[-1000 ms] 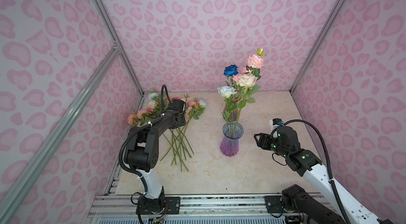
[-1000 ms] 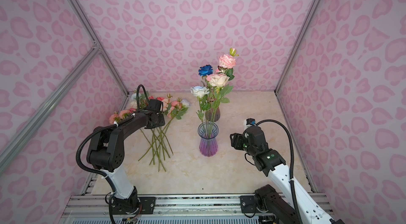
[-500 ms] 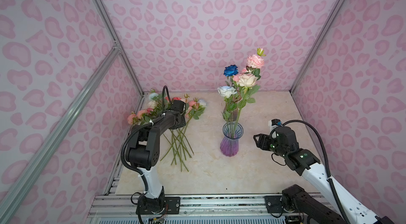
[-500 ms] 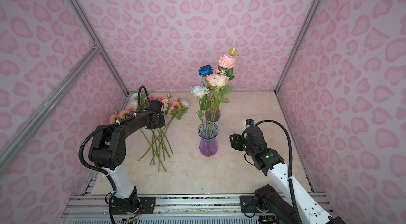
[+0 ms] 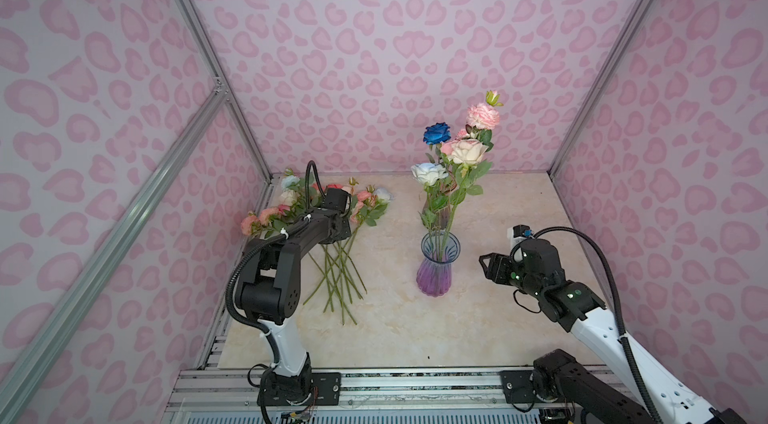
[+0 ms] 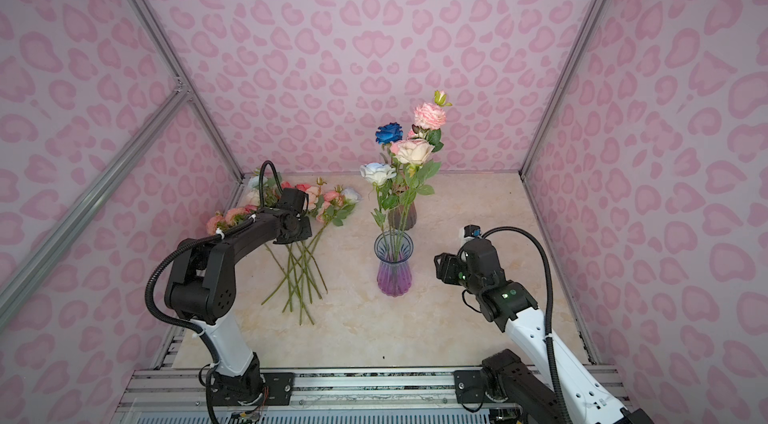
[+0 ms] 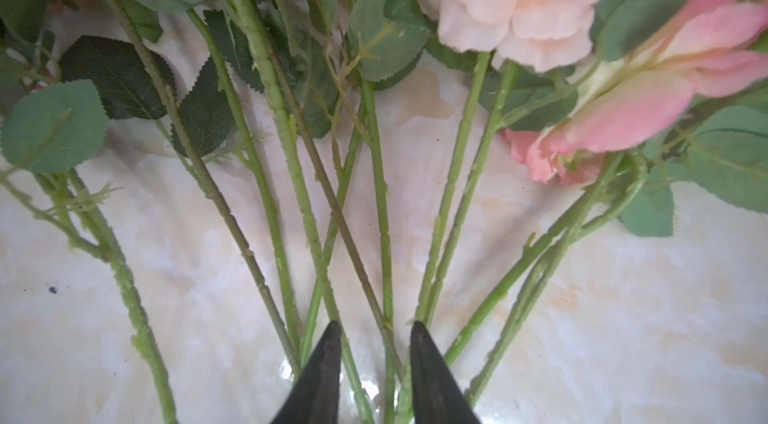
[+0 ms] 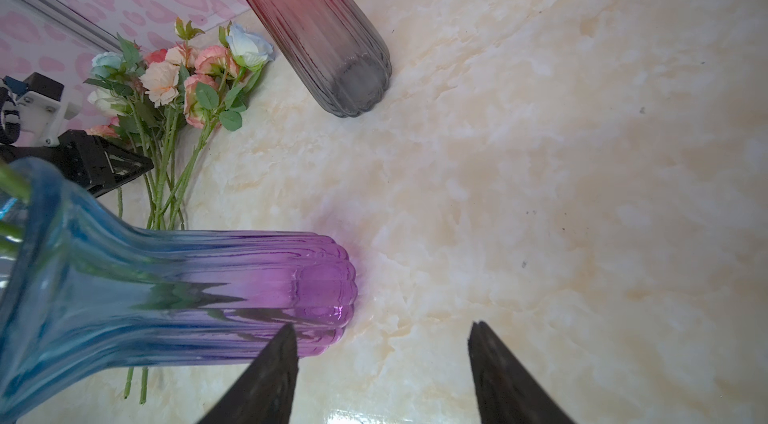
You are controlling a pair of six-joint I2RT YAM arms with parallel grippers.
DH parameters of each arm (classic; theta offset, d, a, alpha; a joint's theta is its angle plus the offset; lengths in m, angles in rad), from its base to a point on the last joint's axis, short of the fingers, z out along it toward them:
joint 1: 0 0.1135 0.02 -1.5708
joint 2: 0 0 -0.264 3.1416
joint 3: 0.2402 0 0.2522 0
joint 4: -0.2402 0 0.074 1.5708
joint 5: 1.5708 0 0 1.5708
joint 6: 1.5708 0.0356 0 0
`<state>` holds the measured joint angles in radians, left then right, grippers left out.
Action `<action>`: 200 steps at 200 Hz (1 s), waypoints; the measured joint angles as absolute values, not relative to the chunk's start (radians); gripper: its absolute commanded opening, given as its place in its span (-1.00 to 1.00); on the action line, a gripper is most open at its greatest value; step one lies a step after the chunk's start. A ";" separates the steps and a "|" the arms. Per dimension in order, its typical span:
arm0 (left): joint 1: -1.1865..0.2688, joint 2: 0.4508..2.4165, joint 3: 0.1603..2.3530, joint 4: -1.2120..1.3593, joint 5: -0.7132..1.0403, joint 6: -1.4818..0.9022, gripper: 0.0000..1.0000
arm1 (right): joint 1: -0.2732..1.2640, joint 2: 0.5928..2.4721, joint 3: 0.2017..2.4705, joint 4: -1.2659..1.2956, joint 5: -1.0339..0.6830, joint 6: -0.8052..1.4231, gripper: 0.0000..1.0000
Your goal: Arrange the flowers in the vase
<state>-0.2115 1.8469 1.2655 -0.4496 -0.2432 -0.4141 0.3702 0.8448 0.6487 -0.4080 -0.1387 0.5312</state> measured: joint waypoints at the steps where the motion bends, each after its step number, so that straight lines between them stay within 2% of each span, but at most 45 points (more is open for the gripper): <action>1: -0.212 1.847 1.266 -0.450 -0.243 -0.414 -0.36 | 0.370 0.844 0.649 -0.408 -0.139 0.531 0.33; 84: -0.212 1.899 1.332 -0.476 -0.253 -0.393 -0.34 | 0.369 0.869 0.619 -0.334 -0.158 0.533 0.32; 150: -0.212 1.992 1.369 -0.462 -0.183 -0.364 -0.36 | 0.368 0.898 0.617 -0.312 -0.162 0.536 0.32; 165: -0.212 1.998 1.369 -0.455 -0.170 -0.362 -0.49 | 0.368 0.901 0.617 -0.312 -0.162 0.536 0.32; 179: -0.212 2.003 1.369 -0.443 -0.161 -0.362 -0.72 | 0.368 0.901 0.617 -0.311 -0.162 0.536 0.32; 200: -0.212 2.004 1.369 -0.443 -0.153 -0.348 -0.93 | 0.368 0.898 0.617 -0.310 -0.162 0.536 0.32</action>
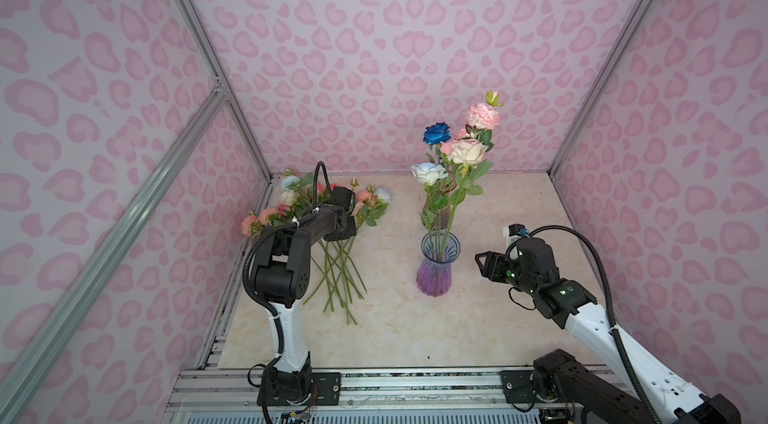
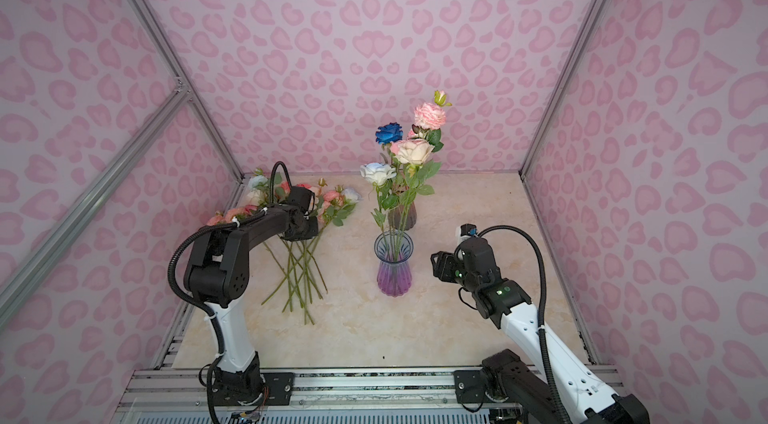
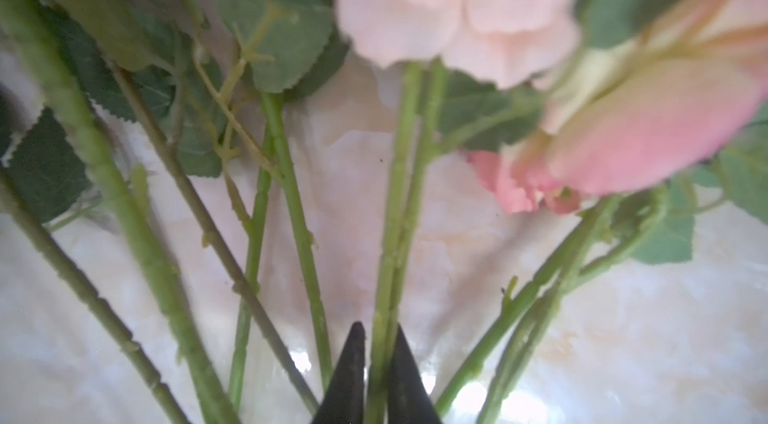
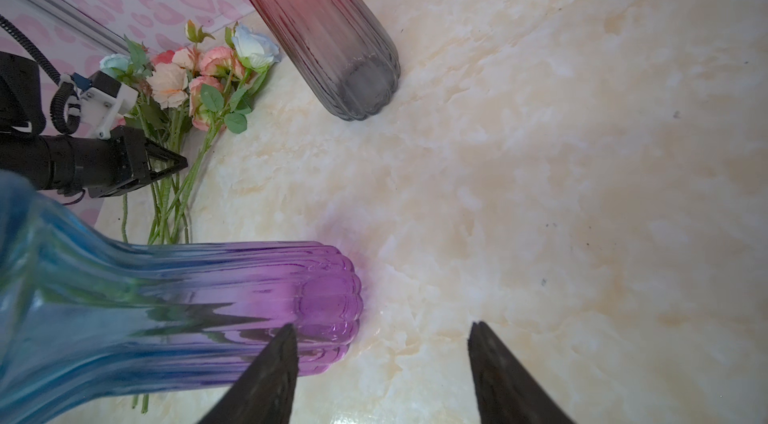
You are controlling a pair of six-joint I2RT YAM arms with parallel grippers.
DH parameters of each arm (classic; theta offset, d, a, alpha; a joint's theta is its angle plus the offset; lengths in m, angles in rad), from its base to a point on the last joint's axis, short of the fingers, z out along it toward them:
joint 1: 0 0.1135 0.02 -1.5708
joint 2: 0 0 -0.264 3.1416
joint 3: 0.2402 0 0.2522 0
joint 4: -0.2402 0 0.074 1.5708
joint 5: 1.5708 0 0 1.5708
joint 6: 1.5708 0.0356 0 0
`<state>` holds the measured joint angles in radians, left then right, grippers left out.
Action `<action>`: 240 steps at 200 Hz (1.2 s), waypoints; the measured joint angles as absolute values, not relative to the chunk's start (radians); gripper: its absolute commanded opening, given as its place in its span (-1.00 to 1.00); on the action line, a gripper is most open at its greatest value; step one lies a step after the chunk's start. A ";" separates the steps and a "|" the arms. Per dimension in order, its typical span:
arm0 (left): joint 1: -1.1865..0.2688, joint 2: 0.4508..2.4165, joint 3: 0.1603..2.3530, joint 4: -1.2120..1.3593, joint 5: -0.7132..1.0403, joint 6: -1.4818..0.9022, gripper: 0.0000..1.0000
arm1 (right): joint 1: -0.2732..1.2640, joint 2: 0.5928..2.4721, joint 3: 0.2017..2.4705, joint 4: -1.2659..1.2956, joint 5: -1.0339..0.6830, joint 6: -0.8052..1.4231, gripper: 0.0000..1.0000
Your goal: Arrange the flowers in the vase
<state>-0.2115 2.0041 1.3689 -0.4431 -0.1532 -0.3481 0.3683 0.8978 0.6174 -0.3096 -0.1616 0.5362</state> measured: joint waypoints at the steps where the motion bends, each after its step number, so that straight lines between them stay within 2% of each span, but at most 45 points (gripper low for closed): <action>1: -0.212 2.003 1.369 -0.443 -0.153 -0.348 -0.93 | 0.368 0.897 0.617 -0.309 -0.162 0.536 0.32; 53: -0.218 1.840 1.357 -0.457 -0.147 -0.353 -0.93 | 0.368 0.894 0.607 -0.284 -0.173 0.547 0.32; 120: -0.272 1.370 1.230 -0.471 -0.086 -0.371 -0.93 | 0.369 0.861 0.589 -0.261 -0.184 0.547 0.31; 149: -0.421 1.093 1.149 -0.379 -0.071 -0.359 -0.93 | 0.390 0.773 0.559 -0.219 -0.188 0.558 0.32; 171: -0.533 0.978 1.131 -0.257 -0.080 -0.343 -0.93 | 0.415 0.683 0.520 -0.182 -0.186 0.574 0.33; 200: -0.699 0.940 1.131 -0.101 -0.113 -0.304 -0.93 | 0.441 0.604 0.493 -0.170 -0.173 0.592 0.33; 240: -0.898 0.977 1.200 0.110 -0.143 -0.172 -0.93 | 0.443 0.613 0.473 -0.170 -0.146 0.593 0.33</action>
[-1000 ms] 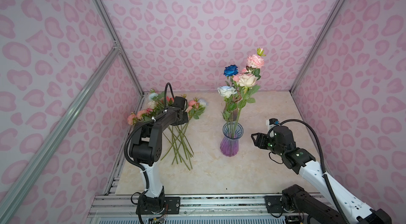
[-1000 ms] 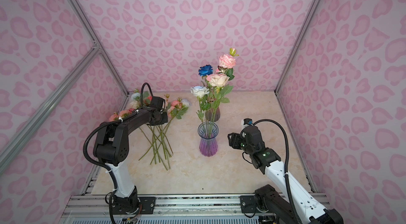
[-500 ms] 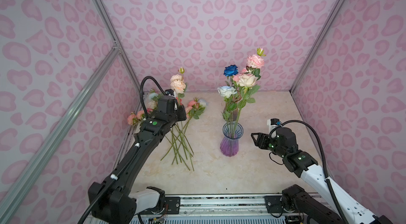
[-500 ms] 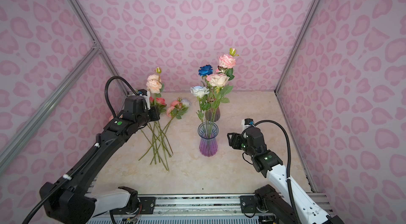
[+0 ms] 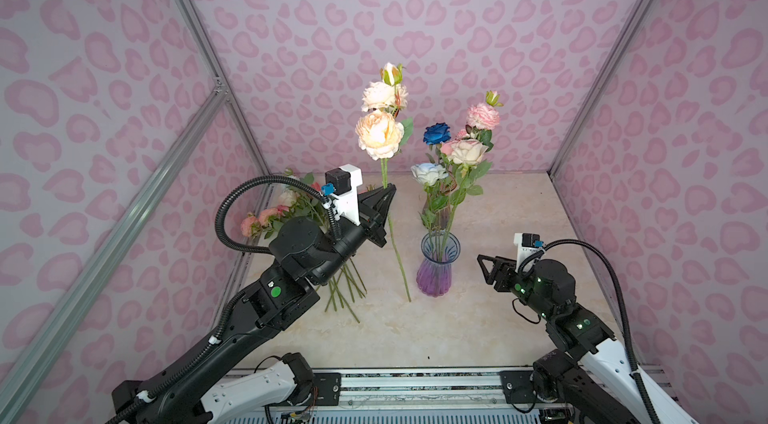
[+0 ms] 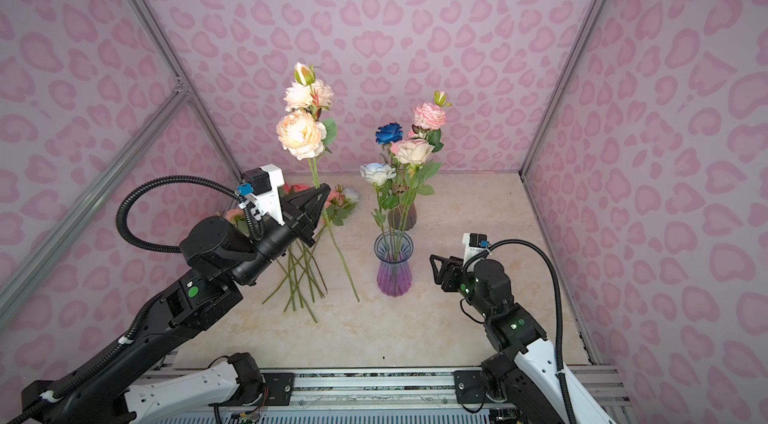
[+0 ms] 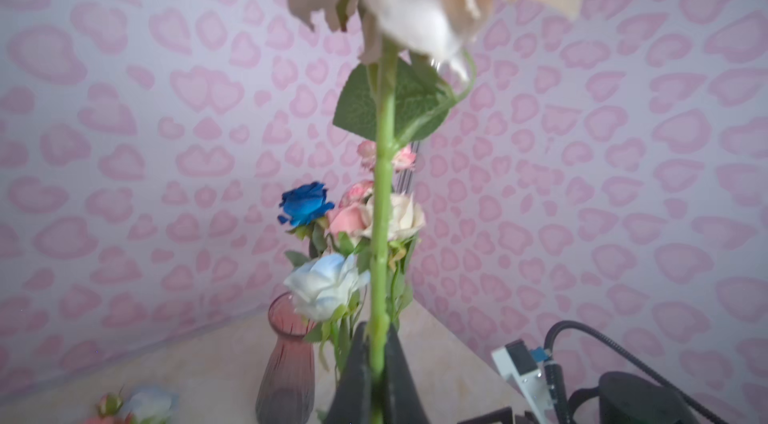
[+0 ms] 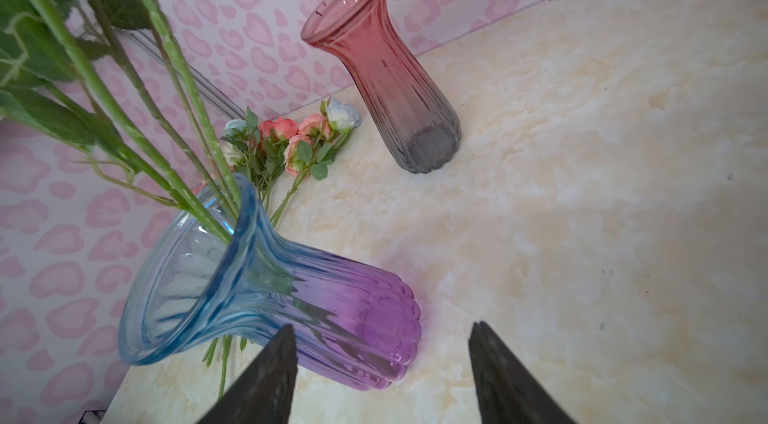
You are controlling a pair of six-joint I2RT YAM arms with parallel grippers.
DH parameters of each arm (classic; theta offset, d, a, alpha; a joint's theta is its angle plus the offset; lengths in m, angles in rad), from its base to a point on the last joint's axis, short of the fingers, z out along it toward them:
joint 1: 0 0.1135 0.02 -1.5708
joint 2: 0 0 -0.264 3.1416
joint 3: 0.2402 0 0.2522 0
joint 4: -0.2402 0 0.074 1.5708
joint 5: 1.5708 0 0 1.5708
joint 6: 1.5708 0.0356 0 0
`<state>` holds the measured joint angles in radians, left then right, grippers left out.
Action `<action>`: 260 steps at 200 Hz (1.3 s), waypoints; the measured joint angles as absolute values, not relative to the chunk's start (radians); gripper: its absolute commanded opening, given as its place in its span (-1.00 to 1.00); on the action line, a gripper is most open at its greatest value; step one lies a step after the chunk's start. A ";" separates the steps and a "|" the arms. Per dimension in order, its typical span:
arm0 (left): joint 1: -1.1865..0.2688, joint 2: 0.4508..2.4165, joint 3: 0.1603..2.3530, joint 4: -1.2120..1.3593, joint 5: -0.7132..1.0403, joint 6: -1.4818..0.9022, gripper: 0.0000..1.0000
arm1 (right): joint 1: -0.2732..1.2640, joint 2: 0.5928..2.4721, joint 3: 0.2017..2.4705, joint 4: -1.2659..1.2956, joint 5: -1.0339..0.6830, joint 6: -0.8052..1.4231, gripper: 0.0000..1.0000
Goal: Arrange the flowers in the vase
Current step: 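Lift the peach rose with the left gripper and carry it over the vase, then lower the peach rose stem into the vase with the left gripper, then open the left gripper and draw it back to the flower bunch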
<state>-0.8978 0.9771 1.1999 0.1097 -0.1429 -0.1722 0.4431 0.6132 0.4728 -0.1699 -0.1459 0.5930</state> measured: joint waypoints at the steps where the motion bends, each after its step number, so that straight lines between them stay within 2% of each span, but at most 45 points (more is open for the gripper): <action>1: -0.903 0.981 1.205 0.118 -0.143 -0.167 -0.93 | 0.443 0.614 0.472 -0.170 -0.146 0.593 0.33; 42: -0.986 1.127 1.317 0.339 -0.145 -0.007 -0.94 | 0.443 0.645 0.485 -0.162 -0.131 0.592 0.33; 91: -1.003 1.297 1.390 0.454 -0.195 0.155 -0.93 | 0.442 0.634 0.501 -0.157 -0.123 0.583 0.34; 149: -1.001 1.364 1.193 0.526 -0.320 0.191 -0.92 | 0.433 0.593 0.501 -0.181 -0.122 0.580 0.34; 161: -1.001 1.362 1.161 0.533 -0.324 0.164 -0.83 | 0.432 0.590 0.501 -0.191 -0.119 0.580 0.34; 173: -1.001 1.362 1.141 0.528 -0.342 0.134 -0.63 | 0.432 0.589 0.498 -0.193 -0.119 0.580 0.34; 184: -1.001 1.361 1.134 0.509 -0.345 0.106 -0.13 | 0.432 0.594 0.497 -0.193 -0.120 0.580 0.34; 204: -1.004 1.349 1.134 0.460 -0.344 0.067 0.53 | 0.432 0.617 0.500 -0.192 -0.120 0.580 0.34; 211: -1.007 1.339 1.133 0.436 -0.344 0.057 0.68 | 0.432 0.625 0.501 -0.192 -0.120 0.580 0.34; 229: -1.008 1.288 1.106 0.382 -0.340 0.030 0.73 | 0.432 0.638 0.503 -0.192 -0.121 0.580 0.34; 260: -1.008 1.150 1.023 0.276 -0.383 0.008 0.71 | 0.432 0.651 0.504 -0.184 -0.125 0.580 0.34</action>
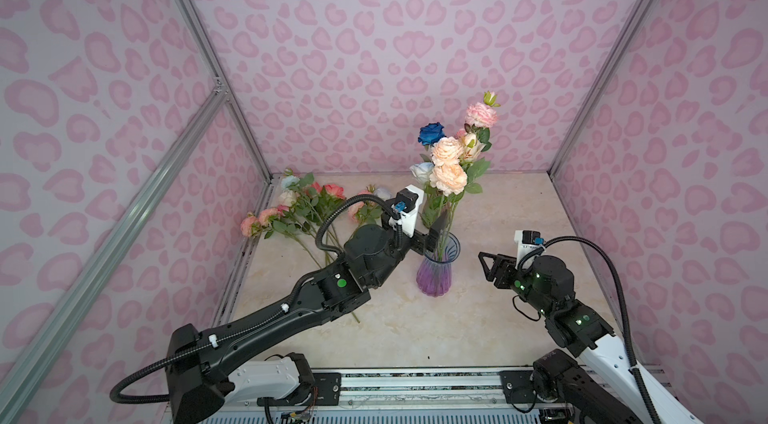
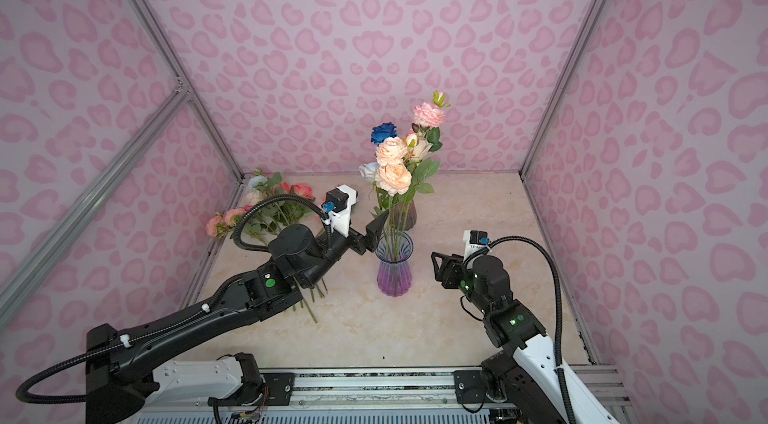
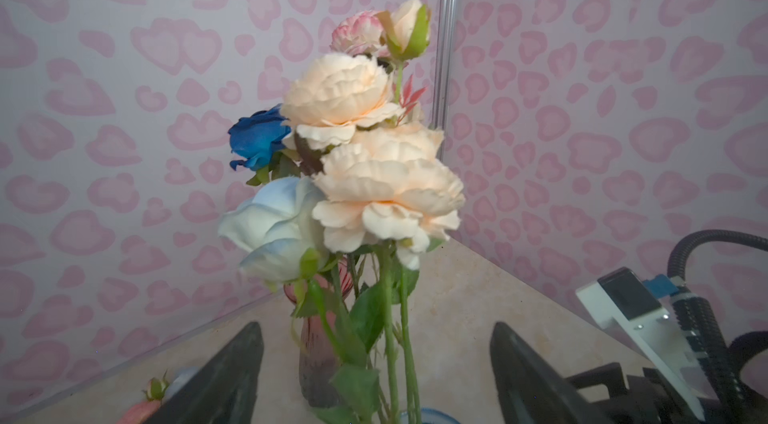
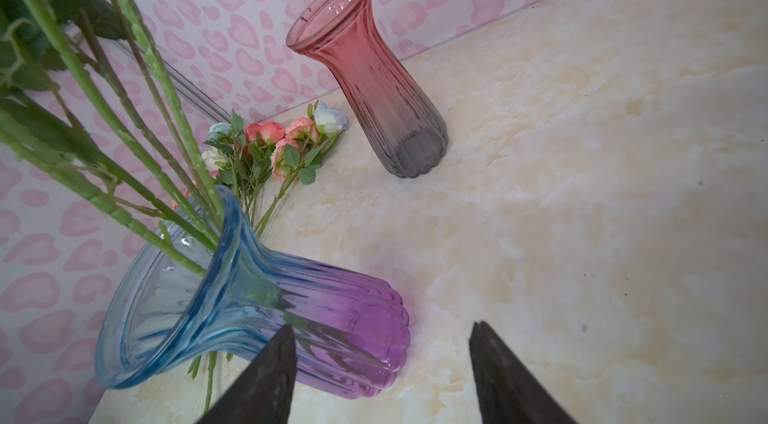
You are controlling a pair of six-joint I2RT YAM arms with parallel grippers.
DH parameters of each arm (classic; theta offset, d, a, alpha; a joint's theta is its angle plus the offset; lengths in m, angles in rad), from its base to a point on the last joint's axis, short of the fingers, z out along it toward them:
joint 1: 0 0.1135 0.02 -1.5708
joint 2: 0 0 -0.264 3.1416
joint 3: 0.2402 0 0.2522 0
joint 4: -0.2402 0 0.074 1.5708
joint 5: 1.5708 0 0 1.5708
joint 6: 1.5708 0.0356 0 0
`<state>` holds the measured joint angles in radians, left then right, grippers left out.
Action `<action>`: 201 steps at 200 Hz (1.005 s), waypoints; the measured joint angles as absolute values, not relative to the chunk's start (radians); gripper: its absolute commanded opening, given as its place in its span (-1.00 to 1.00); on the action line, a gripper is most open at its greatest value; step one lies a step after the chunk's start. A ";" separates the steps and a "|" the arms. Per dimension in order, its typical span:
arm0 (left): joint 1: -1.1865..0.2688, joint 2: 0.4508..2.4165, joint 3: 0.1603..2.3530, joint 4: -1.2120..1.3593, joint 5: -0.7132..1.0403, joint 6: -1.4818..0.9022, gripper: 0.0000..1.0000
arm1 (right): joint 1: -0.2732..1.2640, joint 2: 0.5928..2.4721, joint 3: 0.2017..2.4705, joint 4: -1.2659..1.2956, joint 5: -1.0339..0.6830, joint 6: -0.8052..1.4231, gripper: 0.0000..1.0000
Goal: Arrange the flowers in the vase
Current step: 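Open the left gripper and draw it back to the flower bunch, then lower the left gripper onto the bunch and close on a pale blue rose stem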
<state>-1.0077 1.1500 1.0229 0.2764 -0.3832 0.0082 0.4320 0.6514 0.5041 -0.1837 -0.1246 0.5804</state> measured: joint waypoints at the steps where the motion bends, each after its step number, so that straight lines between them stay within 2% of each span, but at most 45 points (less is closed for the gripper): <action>1: -1.008 1.142 1.017 0.272 -0.388 0.007 0.70 | 0.432 0.653 0.504 -0.184 -0.125 0.580 0.34; 34: -0.945 0.940 0.876 0.125 -0.543 -0.099 0.70 | 0.432 0.670 0.504 -0.179 -0.132 0.580 0.34; 51: -0.789 0.890 0.837 -0.017 -0.590 -0.234 0.63 | 0.432 0.684 0.504 -0.177 -0.132 0.580 0.34; 70: -0.567 0.920 0.829 -0.163 -0.551 -0.388 0.61 | 0.432 0.704 0.509 -0.177 -0.135 0.572 0.34; 83: -0.432 1.000 0.852 -0.261 -0.505 -0.471 0.60 | 0.432 0.717 0.509 -0.175 -0.135 0.569 0.34; 90: -0.377 1.057 0.875 -0.300 -0.464 -0.501 0.50 | 0.431 0.727 0.509 -0.173 -0.135 0.567 0.33; 118: -0.255 1.324 1.010 -0.404 -0.358 -0.548 0.29 | 0.429 0.756 0.505 -0.152 -0.135 0.569 0.33; 174: -0.233 1.764 1.330 -0.536 -0.255 -0.475 0.16 | 0.401 0.794 0.486 -0.102 -0.141 0.583 0.32; 201: -0.254 1.877 1.416 -0.574 -0.244 -0.443 0.06 | 0.392 0.828 0.482 -0.083 -0.159 0.584 0.32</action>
